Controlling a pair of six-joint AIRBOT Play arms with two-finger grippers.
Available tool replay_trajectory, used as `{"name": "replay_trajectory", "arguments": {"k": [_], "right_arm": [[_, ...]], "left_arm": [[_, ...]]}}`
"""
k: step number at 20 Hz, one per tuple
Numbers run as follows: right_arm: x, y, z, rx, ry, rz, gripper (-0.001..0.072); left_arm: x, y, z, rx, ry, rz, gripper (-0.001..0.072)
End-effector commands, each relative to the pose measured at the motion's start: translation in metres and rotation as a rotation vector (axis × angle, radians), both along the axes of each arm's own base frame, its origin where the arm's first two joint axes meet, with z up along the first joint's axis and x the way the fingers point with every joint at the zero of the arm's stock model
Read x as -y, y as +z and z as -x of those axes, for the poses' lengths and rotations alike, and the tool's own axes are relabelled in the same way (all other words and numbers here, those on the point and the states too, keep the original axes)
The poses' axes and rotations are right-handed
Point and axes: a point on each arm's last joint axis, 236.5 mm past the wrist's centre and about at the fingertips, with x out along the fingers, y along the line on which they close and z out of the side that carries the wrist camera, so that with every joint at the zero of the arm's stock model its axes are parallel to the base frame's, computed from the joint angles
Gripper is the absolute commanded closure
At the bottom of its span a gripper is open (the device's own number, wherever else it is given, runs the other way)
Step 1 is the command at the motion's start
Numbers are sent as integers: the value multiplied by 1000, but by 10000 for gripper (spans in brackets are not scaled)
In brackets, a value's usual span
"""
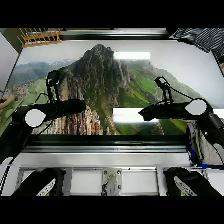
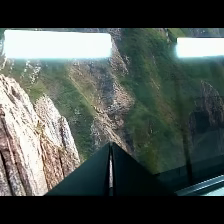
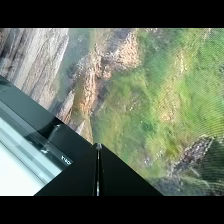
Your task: Fold the clothes and pants, and hang the long-sleeved shirts on hangers.
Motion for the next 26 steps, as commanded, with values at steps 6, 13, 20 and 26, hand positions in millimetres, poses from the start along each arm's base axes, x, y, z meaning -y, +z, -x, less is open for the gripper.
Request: {"name": "replay_trajectory", "arguments": {"k": [6, 13, 20, 26], "right_arm": [[0, 0, 0, -1, 1, 0, 692], [0, 0, 0, -1, 1, 0, 692], [0, 0, 0, -1, 1, 0, 692], [0, 0, 0, -1, 1, 0, 692]], "left_arm": [[0, 0, 0, 1, -2, -1, 701], [0, 6, -7, 35, 11, 8, 701], [-168, 28, -99, 108, 314, -280, -13], [-313, -51, -143, -135, 536, -322, -13]]}}
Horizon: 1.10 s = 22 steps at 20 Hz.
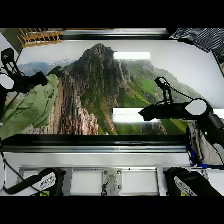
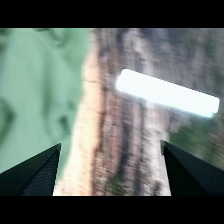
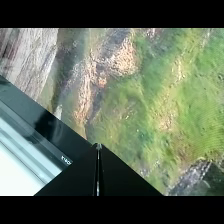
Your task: Fold the clothes and pants, and hang the long-sleeved shirts on hangers.
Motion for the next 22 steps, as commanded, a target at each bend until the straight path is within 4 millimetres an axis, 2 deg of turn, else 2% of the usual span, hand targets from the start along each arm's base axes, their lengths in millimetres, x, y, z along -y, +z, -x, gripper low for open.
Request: {"name": "replay_trajectory", "arguments": {"k": [1, 5, 10, 11, 13, 14, 16, 17, 19, 22], "right_arm": [[0, 0, 0, -1, 1, 0, 692], [0, 0, 0, -1, 1, 0, 692], [0, 0, 0, -1, 1, 0, 692], [0, 0, 0, -1, 1, 0, 692], [0, 0, 0, -1, 1, 0, 692], [0, 0, 0, -1, 1, 0, 692], [0, 0, 0, -1, 1, 0, 692], [-1, 0, 0, -1, 0, -2, 692], [-7, 6, 0, -7, -5, -43, 692], [-22, 21, 1, -27, -18, -151, 692]], "left_arm": [[-73, -57, -15, -133, 102, -1, -13], [-82, -117, -30, -233, 99, 24, -13], [-74, -155, -22, -358, 81, 65, -13], [-69, -159, -19, -383, 71, 69, 127], [-57, -162, -13, -419, 50, 79, 572], [-47, -160, -13, -427, 23, 82, 701], [-13, -138, -20, -392, -87, 86, 701], [14, -119, -27, -346, -166, 90, 701], [80, -76, -33, -254, -328, 110, 701], [192, -23, -14, -160, -593, 102, 701]]}}
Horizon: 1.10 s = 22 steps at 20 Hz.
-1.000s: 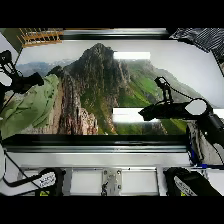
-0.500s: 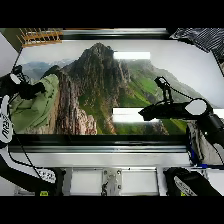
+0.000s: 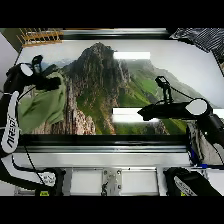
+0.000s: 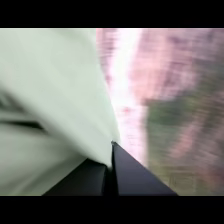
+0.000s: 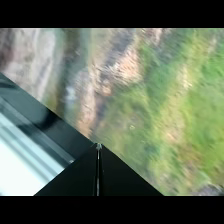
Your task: Fold the clothes and pants, and hang the long-sleeved shirts on hangers.
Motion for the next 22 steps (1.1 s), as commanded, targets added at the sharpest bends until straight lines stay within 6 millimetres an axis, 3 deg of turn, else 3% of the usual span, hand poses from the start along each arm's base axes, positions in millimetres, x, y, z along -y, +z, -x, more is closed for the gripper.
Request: {"name": "replay_trajectory", "arguments": {"k": [1, 3, 5, 7, 8, 9, 10, 11, 13, 15, 17, 19, 20, 22], "right_arm": [[-14, 15, 0, -14, -12, -97, 691], [3, 15, -8, 34, -17, -33, 697], [39, 17, -21, 47, -116, 53, 697], [82, 17, -28, 57, -236, 148, 698], [101, 18, -30, 58, -293, 182, 698], [115, 20, -31, 63, -334, 201, 697], [126, 23, -32, 67, -369, 208, 697], [133, 25, -32, 72, -391, 209, 698], [144, 26, -33, 72, -424, 208, 697], [146, 26, -34, 70, -428, 211, 697], [146, 24, -34, 67, -428, 211, 698], [146, 20, -35, 53, -426, 212, 698], [145, 17, -36, 44, -425, 211, 697], [145, 10, -37, 23, -421, 212, 697]], "left_arm": [[131, 57, 32, 107, -325, 54, 701], [202, 70, 70, 124, -518, 53, 701], [258, 68, 121, 77, -690, 55, 701], [291, 52, 163, 25, -806, 40, 701], [300, 41, 172, 17, -806, 34, 701], [302, 30, 171, 20, -771, 13, 613], [296, 22, 166, 19, -726, -11, 242], [281, 17, 156, -2, -637, -34, 78], [236, 23, 130, -28, -455, -39, 93], [179, 38, 103, -9, -257, -5, 93], [114, 38, 95, -4, -80, 13, 93], [55, 24, 98, -20, 75, 25, 93], [40, 15, 101, -32, 104, 52, 93], [39, -5, 106, -74, 87, 122, 93]]}}
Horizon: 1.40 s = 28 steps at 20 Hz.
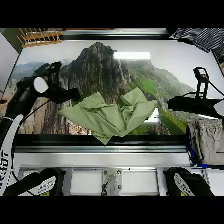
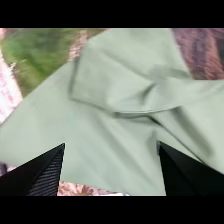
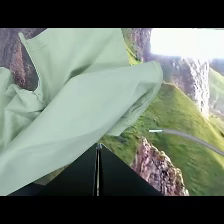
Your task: Fold the clothes and pants, and hang the long-sleeved shirts on hangers.
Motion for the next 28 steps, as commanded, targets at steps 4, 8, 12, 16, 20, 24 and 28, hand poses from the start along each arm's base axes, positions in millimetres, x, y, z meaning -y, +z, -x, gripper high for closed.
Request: {"name": "replay_trajectory", "arguments": {"k": [4, 8, 12, 16, 20, 24, 28], "right_arm": [[1, -18, -2, -57, -1, -6, 697], [1, -21, -3, -65, -1, -7, 697], [1, -23, -3, -72, -1, -7, 697], [1, -27, -4, -85, -2, -9, 697], [4, -52, -8, -165, -31, -31, 696], [14, -108, -30, -256, -73, -27, 123], [29, -158, -64, -245, -167, -27, 133]], "left_arm": [[-9, -75, -1, -155, 110, 143, 93], [33, -111, -3, -296, 132, 259, 93], [67, -122, 1, -389, 58, 286, 93], [67, -120, -16, -343, 102, 292, 250], [47, -102, -44, -224, 167, 301, 701], [30, -72, -55, -132, 166, 301, 701], [31, -60, -55, -101, 135, 295, 701]]}}
